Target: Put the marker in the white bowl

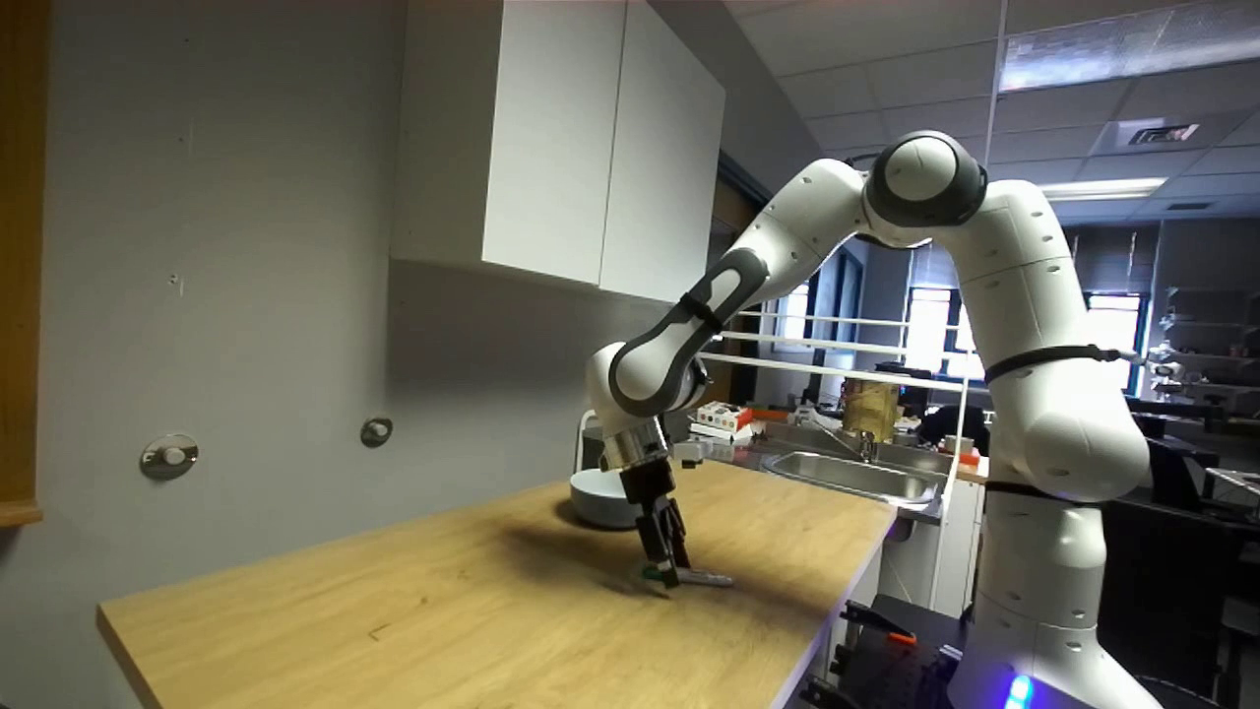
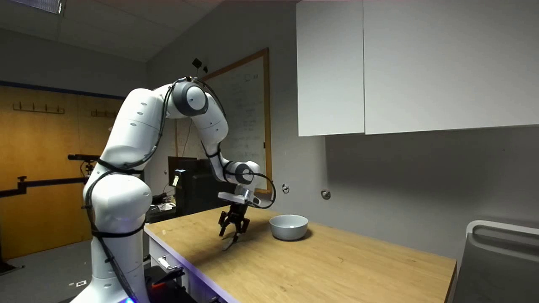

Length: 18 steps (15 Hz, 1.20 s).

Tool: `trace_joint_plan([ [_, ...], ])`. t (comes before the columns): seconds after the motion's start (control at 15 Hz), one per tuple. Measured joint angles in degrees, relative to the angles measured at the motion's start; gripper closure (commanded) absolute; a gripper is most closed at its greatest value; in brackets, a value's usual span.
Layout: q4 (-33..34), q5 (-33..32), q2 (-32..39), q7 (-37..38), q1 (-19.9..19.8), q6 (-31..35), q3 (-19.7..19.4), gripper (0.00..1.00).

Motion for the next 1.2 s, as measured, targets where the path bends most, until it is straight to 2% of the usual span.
trace_joint_plan([
  [0.4,0.18,-0.27,0.09,0.00,-0.80,0.30,-0.69,0.95],
  [0.47,0.18,-0.26,0.06,0.00,-0.97,0.28,-0.83,0.97],
  [0.53,0.18,-0.26,0.03,0.00,-1.14,0.25,-0.93,0.93],
  [0.93,0.23,-0.26,-1.29,0.00,-1.46,-0.25,-1.23,0.93],
  [1.2,1.55,-0.36,-3.32,-1.78,-0.69,-4.69,0.41,0.93],
])
